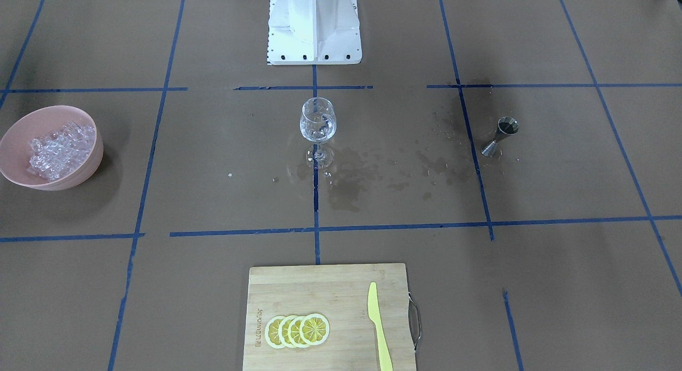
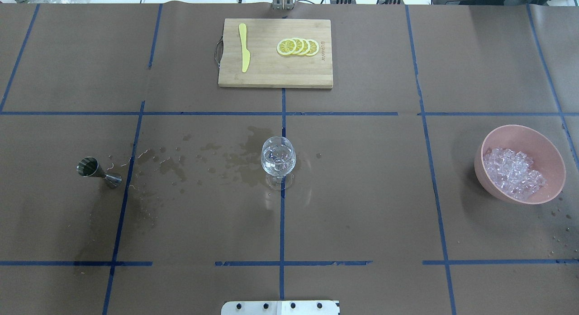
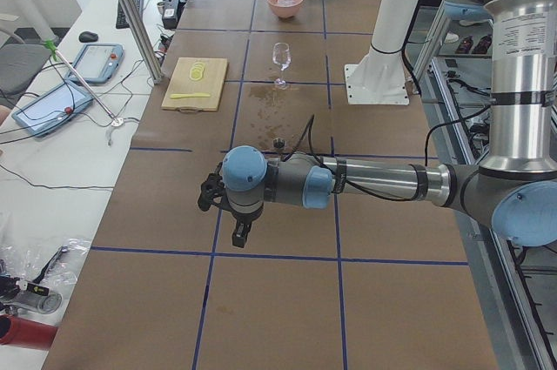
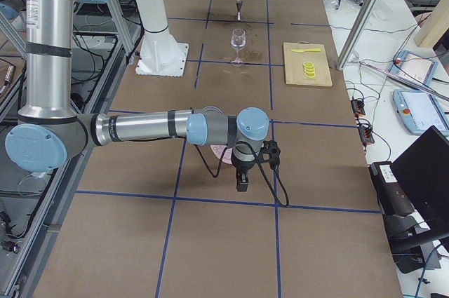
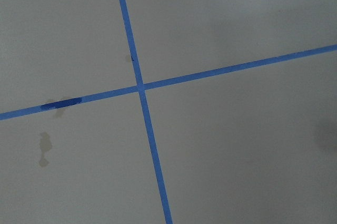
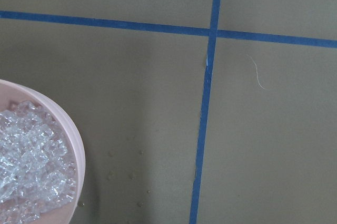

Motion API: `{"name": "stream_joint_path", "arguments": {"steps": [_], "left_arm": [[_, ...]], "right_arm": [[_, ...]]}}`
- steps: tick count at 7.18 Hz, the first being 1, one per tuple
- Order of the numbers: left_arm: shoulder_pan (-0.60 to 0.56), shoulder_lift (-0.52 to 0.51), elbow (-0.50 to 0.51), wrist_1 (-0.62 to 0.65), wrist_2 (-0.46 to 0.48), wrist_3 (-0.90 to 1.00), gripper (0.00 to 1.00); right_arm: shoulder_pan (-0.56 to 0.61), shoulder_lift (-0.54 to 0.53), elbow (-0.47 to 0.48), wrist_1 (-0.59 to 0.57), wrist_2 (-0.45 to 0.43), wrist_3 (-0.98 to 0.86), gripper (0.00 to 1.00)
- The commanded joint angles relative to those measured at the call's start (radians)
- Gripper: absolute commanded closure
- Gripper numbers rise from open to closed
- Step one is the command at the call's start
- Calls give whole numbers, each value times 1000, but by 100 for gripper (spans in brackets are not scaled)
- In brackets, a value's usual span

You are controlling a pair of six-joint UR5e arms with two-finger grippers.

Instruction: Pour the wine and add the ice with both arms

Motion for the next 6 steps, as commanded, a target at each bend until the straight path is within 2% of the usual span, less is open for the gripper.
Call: {"name": "stream_joint_path", "arguments": {"steps": [1, 3, 4, 5, 6], "left_arm": [[3, 7, -8, -147, -5, -8, 0], [91, 9, 3, -402, 1, -223, 0], [180, 13, 18, -598, 45, -329, 0], [278, 16, 15, -752, 172, -493, 1], [408, 21, 0, -840, 304, -576, 0]], "right_arm": [[-1, -2, 3, 63, 14, 0, 0], [-19, -11, 2, 137, 60, 0, 0], [-36, -11, 3, 142, 62, 2, 0], [-55, -11, 6, 142, 62, 2, 0], [-61, -8, 3, 151, 86, 0, 0]]}}
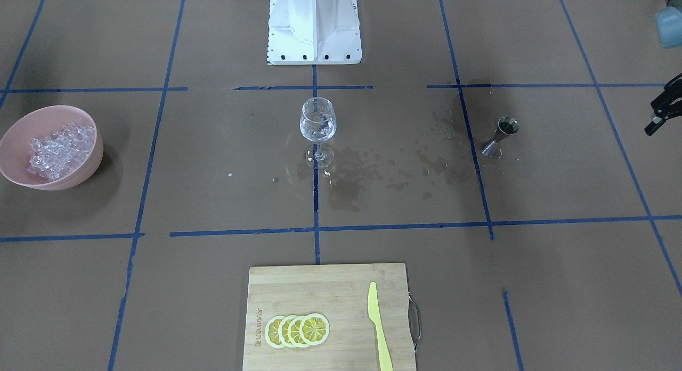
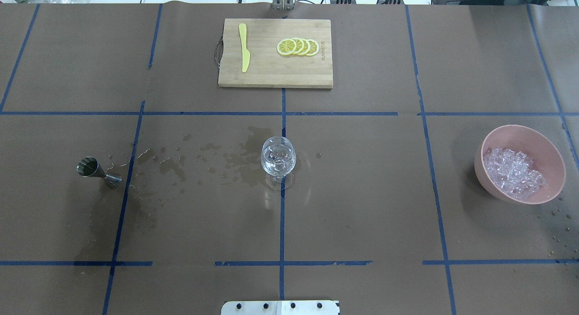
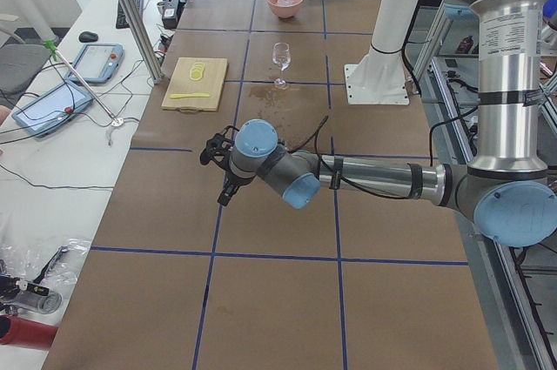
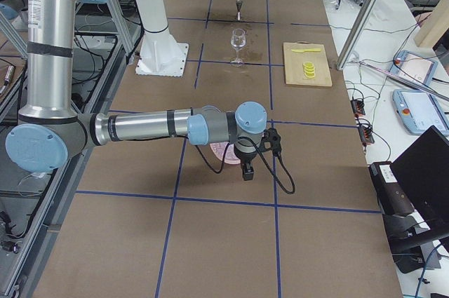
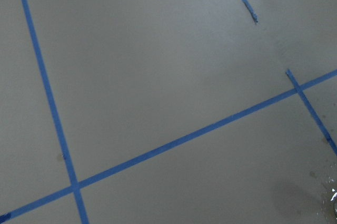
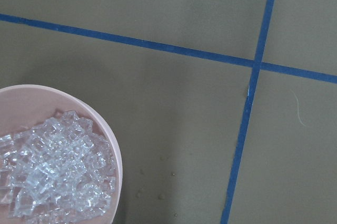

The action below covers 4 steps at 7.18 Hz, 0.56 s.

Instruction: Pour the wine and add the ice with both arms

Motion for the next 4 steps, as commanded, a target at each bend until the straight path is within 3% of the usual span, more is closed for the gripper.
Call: {"name": "stream_joint_path", "arguments": {"steps": [1, 2, 4], "left_arm": [[189, 52, -18, -346, 257, -267, 0], [271, 109, -26, -506, 331, -282, 0], [512, 143, -148, -554, 646, -590, 2]], "right_arm": [[-17, 2, -1, 35, 38, 4, 0], [-17, 2, 0, 41, 52, 17, 0], [-17, 8, -1, 64, 52, 42, 0]]}}
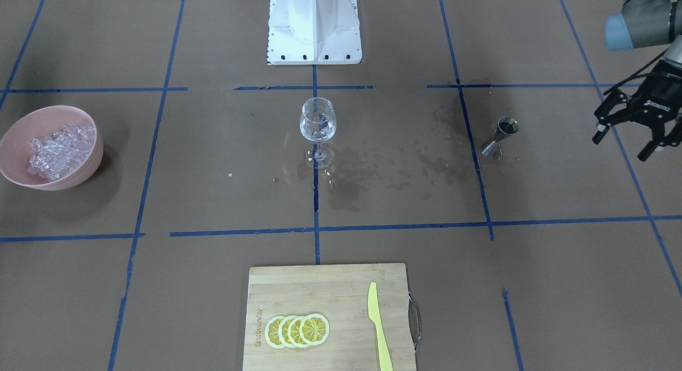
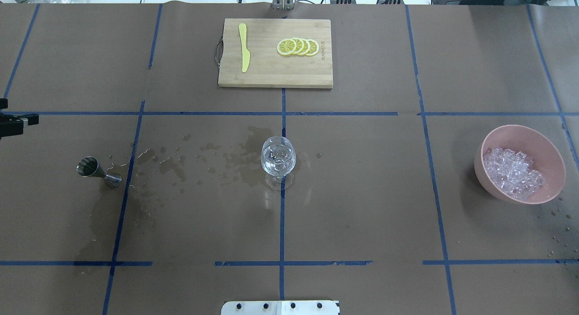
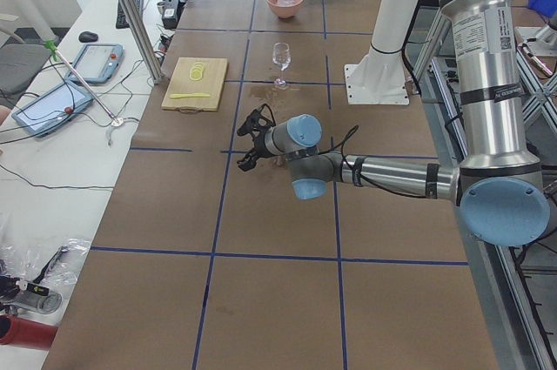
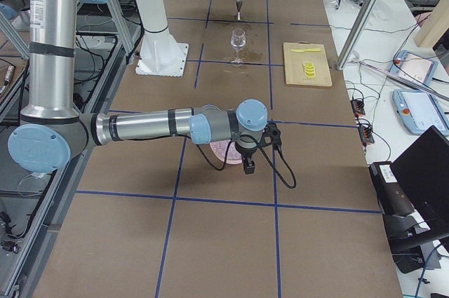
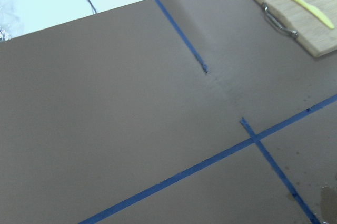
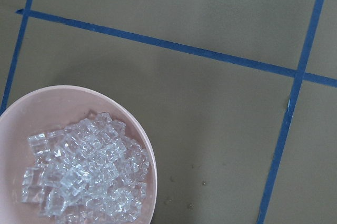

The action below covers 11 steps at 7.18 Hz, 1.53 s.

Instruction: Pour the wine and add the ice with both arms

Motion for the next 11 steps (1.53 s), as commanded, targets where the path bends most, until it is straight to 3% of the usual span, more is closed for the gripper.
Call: {"name": "stream_joint_path", "arguments": {"steps": [1, 3, 5, 7, 11], "left_arm": [[284, 34, -102, -42, 358, -238, 8], [554, 125, -122, -42, 829, -265, 1], [709, 134, -120, -36, 1064, -271, 1], [820, 135, -102, -33, 1192, -273, 1], [860, 114, -7, -33, 1251, -334, 1]], "right_arm": [[0, 2, -3, 24, 2, 18, 0], [0, 3, 0, 25, 1, 18, 0], [0, 8, -3, 25, 1, 18, 0], [-1, 7, -7, 25, 1, 18, 0], [0, 7, -6, 25, 1, 19, 0]]}}
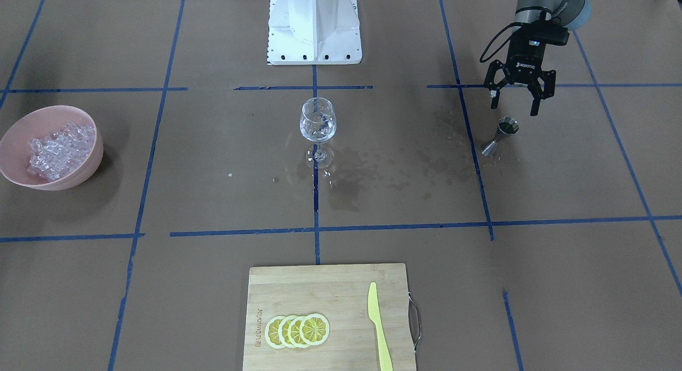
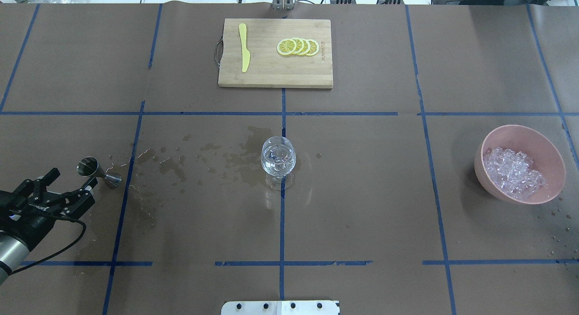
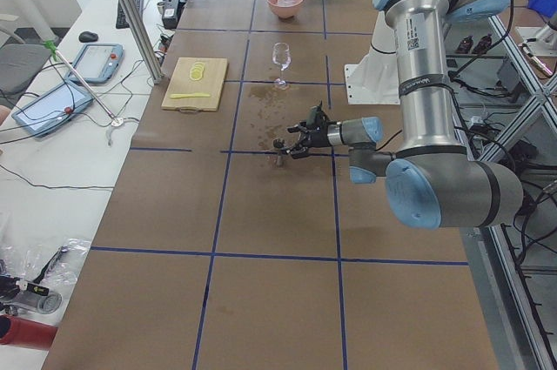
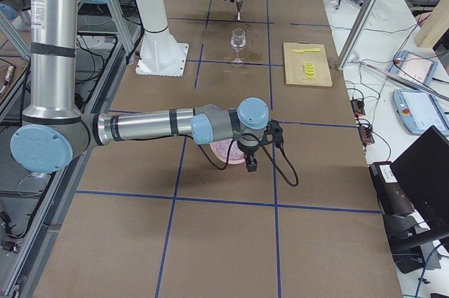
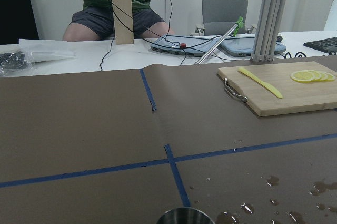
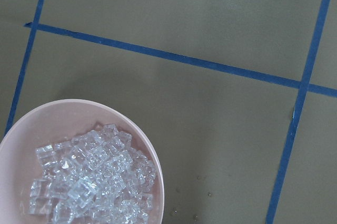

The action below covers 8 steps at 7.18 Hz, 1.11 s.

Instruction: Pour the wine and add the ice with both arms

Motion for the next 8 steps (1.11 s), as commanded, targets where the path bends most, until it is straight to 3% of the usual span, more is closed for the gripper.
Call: {"name": "stream_joint_path", "arguments": {"steps": [1, 8], "left_arm": [[11, -39, 42, 0, 18, -13, 1], [13, -168, 201, -11, 22, -14, 5]], "right_arm": [[0, 0, 2, 0, 0, 0, 0], [0, -5, 2, 0, -2, -1, 0]]}}
